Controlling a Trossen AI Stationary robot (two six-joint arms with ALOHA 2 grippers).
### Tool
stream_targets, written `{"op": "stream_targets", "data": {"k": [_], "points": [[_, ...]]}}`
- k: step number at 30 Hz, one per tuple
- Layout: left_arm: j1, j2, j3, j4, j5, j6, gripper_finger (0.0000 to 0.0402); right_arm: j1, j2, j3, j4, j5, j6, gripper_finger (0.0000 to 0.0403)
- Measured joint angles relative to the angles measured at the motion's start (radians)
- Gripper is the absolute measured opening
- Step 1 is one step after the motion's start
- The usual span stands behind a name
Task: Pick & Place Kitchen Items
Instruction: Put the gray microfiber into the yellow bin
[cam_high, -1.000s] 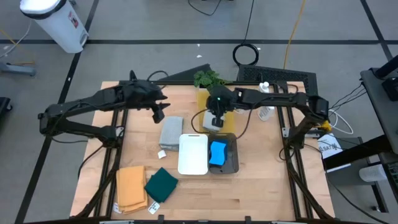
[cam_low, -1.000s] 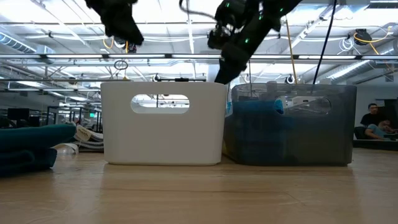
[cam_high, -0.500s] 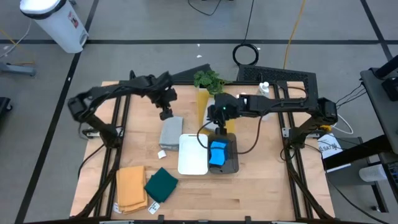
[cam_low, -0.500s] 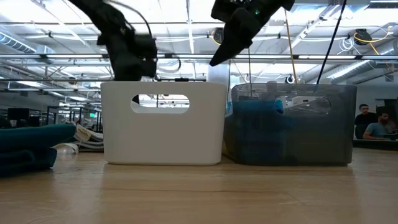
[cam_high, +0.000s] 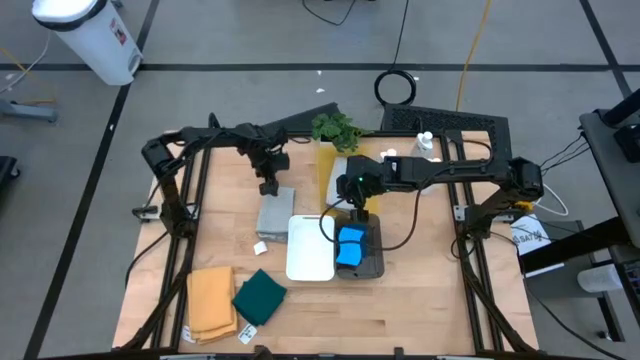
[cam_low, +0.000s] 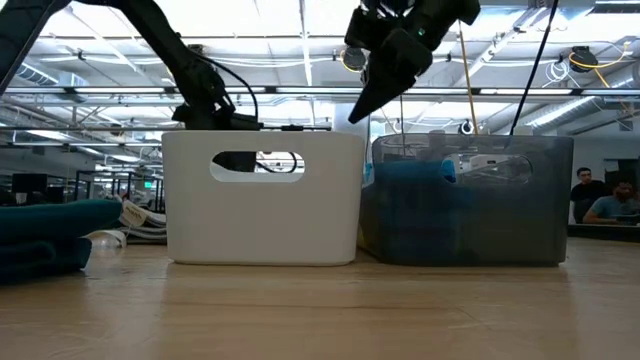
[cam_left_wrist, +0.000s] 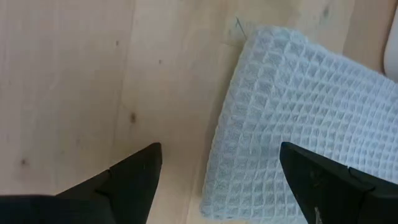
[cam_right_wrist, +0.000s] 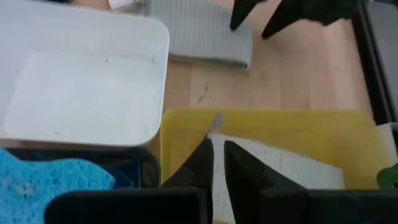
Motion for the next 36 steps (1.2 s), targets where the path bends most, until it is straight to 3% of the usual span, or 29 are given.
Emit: {"op": "stream_targets", "data": {"k": [10, 13, 19, 24, 34, 36], "points": [[-0.045, -0.01, -0.006, -0.001, -0.027, -0.046, 0.0331, 0.0, 0.0, -0.038, 0.035, 0.001, -0.002, 0.0019], [-0.061, -0.013, -0.006, -0.02, -0.039, -0.024, 0.0315, 0.0, 0.0, -0.039, 0.036, 0.002, -0.002, 0.0018], [-0.085, -0.012, -0.007, -0.02, -0.091, -0.022, 0.0236, 0.0, 0.0, -0.039, 0.041, 0.002, -0.002, 0.0018], [-0.113, -0.012, -0.009, 0.016, -0.199, -0.061, 0.0162, 0.0, 0.0, -0.039, 0.042, 0.002, -0.002, 0.0018], [-0.133, -0.012, -0.009, 0.03, -0.181, -0.033, 0.0023, 0.0, 0.0, -0.039, 0.042, 0.002, 0.0, 0.0018], [-0.132, -0.012, -0.009, 0.029, -0.202, -0.044, 0.002, 0.0, 0.0, -0.039, 0.045, 0.002, 0.001, 0.0018]]}}
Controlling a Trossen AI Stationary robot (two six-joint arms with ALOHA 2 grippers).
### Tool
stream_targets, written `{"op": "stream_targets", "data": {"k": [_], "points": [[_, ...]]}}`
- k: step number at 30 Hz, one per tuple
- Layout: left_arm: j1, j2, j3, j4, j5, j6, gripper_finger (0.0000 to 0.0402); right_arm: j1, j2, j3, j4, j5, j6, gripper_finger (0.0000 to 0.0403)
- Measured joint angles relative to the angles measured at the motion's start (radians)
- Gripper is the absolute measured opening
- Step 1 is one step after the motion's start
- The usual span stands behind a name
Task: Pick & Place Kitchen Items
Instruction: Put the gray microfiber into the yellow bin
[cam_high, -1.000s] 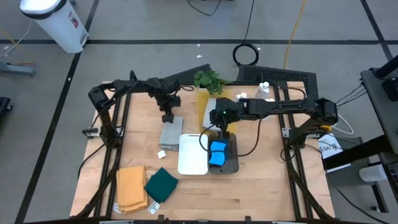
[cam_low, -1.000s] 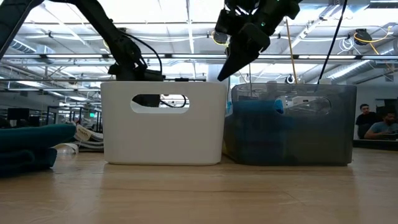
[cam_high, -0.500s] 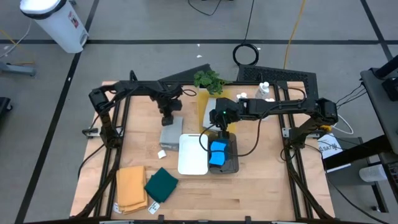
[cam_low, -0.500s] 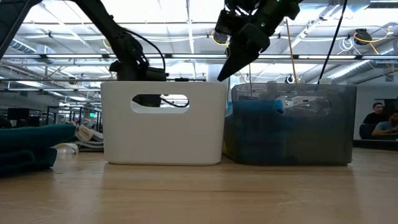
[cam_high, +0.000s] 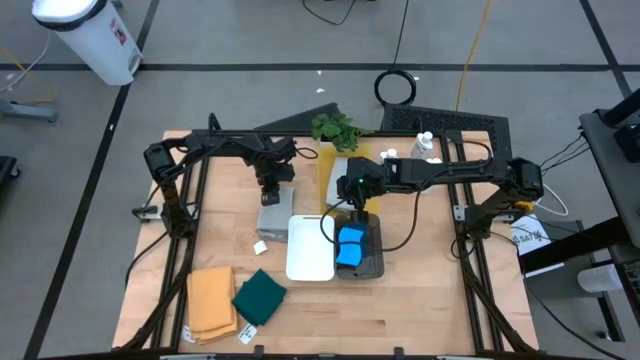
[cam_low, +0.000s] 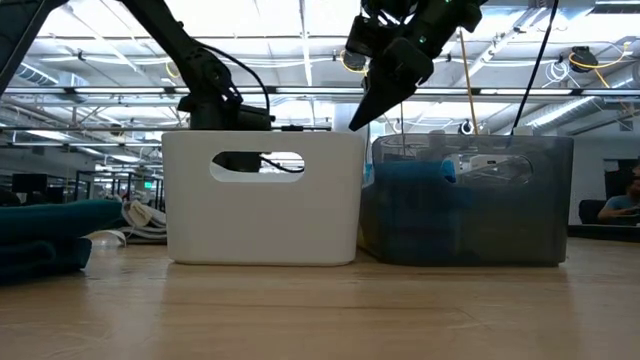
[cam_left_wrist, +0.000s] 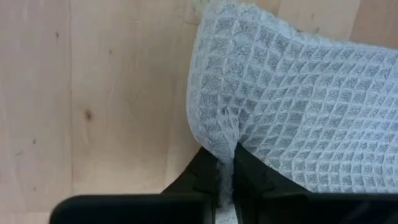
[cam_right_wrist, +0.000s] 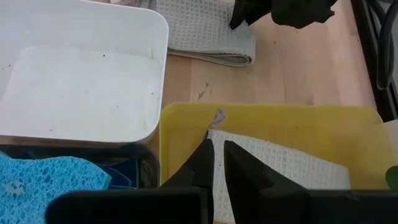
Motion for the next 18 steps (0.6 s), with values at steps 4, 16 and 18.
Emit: {"op": "stream_targets", "data": {"k": [4, 16, 18], "points": [[-0.01, -0.044, -0.003, -0.025, -0.077, -0.017, 0.0022, 0.0, 0.0, 0.0, 0.012, 0.0, 0.001, 0.0018], [-0.099, -0.434, -0.004, -0.054, -0.357, -0.128, 0.002, 0.0, 0.0, 0.0, 0.138, 0.001, 0.0, 0.0018], [-0.132, -0.481, -0.003, -0.049, -0.399, -0.148, 0.002, 0.0, 0.0, 0.0, 0.187, 0.001, 0.001, 0.0018]]}}
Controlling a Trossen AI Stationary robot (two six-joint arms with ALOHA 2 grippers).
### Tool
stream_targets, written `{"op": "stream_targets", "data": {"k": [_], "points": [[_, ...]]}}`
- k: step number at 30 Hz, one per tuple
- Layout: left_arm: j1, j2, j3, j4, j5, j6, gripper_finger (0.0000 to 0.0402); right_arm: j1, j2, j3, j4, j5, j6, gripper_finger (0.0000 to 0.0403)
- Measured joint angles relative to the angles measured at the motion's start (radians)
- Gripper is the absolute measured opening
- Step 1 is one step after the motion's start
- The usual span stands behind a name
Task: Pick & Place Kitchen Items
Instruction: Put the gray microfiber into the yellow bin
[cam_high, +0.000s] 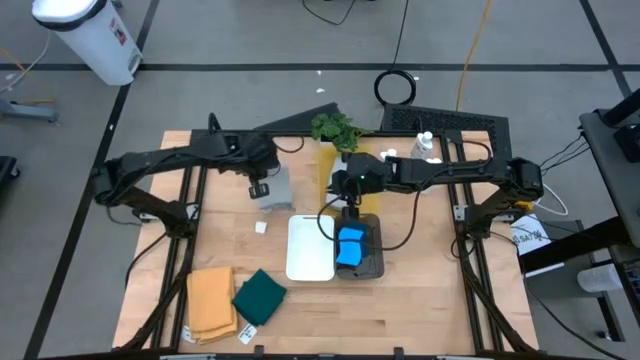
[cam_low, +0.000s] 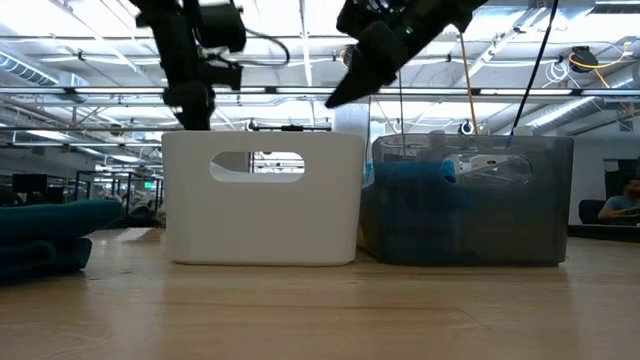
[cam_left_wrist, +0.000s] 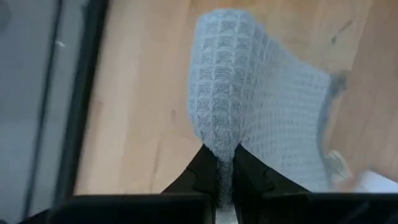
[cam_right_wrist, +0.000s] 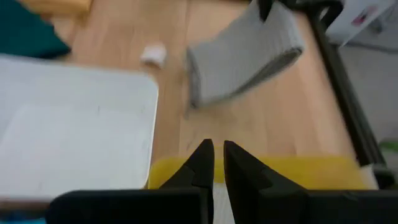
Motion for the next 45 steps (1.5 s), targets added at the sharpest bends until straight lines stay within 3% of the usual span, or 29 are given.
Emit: {"op": "stream_targets", "data": {"k": [5, 8, 19, 23, 34, 40, 45], "points": [[-0.102, -0.063, 0.0, -0.002, -0.105, -0.048, 0.002, 0.0, 0.0, 0.0, 0.133, 0.003, 0.0, 0.0024], [-0.165, -0.066, 0.0, -0.002, -0.134, -0.06, 0.002, 0.0, 0.0, 0.0, 0.219, 0.003, 0.003, 0.005], [-0.285, -0.065, 0.001, -0.001, -0.18, -0.091, 0.002, 0.021, 0.134, 0.001, 0.575, 0.0, 0.069, 0.0251], [-0.294, -0.066, 0.002, 0.005, -0.179, -0.095, 0.002, 0.019, 0.22, 0.014, 0.643, -0.002, 0.072, 0.029], [-0.328, -0.066, 0.002, 0.01, -0.165, -0.111, 0.002, 0.001, 0.411, 0.147, 0.652, -0.029, 0.07, 0.0282], [-0.36, -0.066, 0.003, 0.01, -0.138, -0.111, 0.002, -0.013, 0.421, 0.159, 0.651, -0.032, 0.07, 0.0277], [-0.363, -0.066, 0.003, 0.011, -0.137, -0.114, 0.002, -0.012, 0.421, 0.16, 0.63, -0.115, 0.08, 0.0238]]}}
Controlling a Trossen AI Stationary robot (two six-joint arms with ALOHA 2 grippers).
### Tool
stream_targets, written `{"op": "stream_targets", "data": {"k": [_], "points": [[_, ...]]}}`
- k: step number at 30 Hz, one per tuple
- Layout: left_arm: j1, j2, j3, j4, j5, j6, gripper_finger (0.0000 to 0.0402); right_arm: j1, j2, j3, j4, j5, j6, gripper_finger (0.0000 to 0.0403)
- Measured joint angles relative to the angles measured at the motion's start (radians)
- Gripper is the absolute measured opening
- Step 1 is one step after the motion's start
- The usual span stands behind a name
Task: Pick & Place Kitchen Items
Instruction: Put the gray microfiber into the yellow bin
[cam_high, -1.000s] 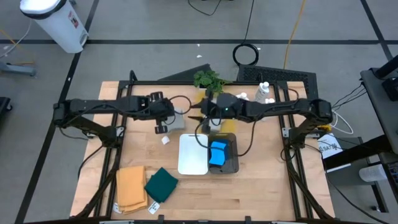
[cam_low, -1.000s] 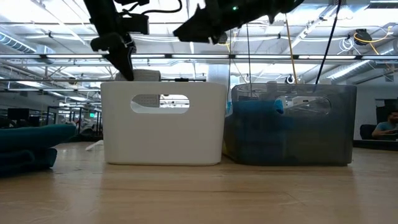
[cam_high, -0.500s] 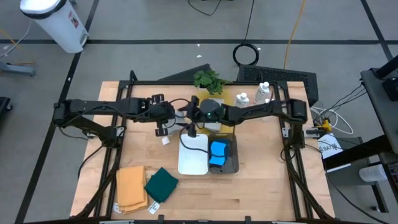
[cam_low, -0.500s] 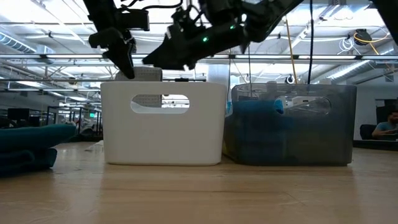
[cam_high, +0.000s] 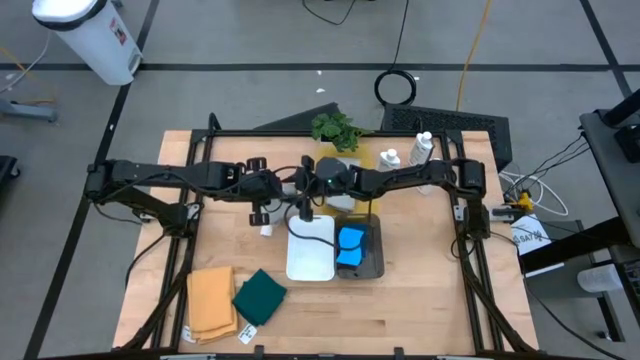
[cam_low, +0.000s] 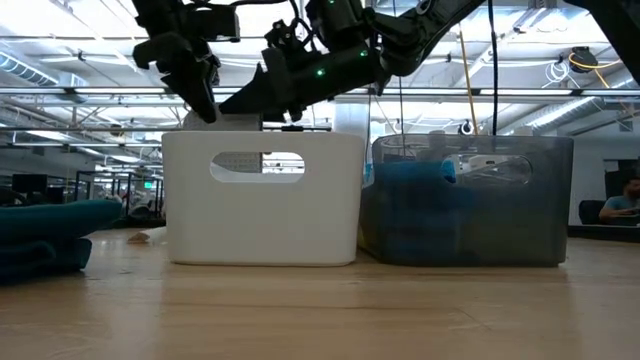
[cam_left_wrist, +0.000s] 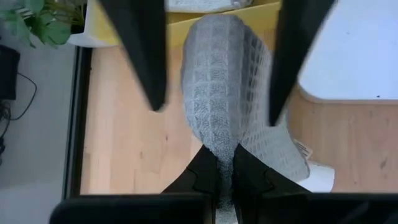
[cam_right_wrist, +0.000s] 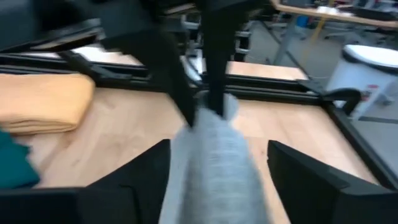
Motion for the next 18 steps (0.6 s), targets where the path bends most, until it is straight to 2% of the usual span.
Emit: {"op": "stream_targets", "data": {"k": [11, 15, 18], "points": [[-0.001, 0.0, 0.0, 0.043, 0.046, 0.002, 0.0022, 0.003, -0.001, 0.0, -0.029, -0.018, -0.004, 0.0093], [-0.009, 0.0, 0.0, 0.05, 0.033, 0.018, 0.004, 0.001, -0.001, 0.0, -0.041, -0.02, -0.013, 0.0027], [-0.009, 0.0, 0.0, 0.06, 0.026, 0.018, 0.0061, 0.0, -0.006, 0.0, -0.061, -0.019, -0.039, 0.0009]]}}
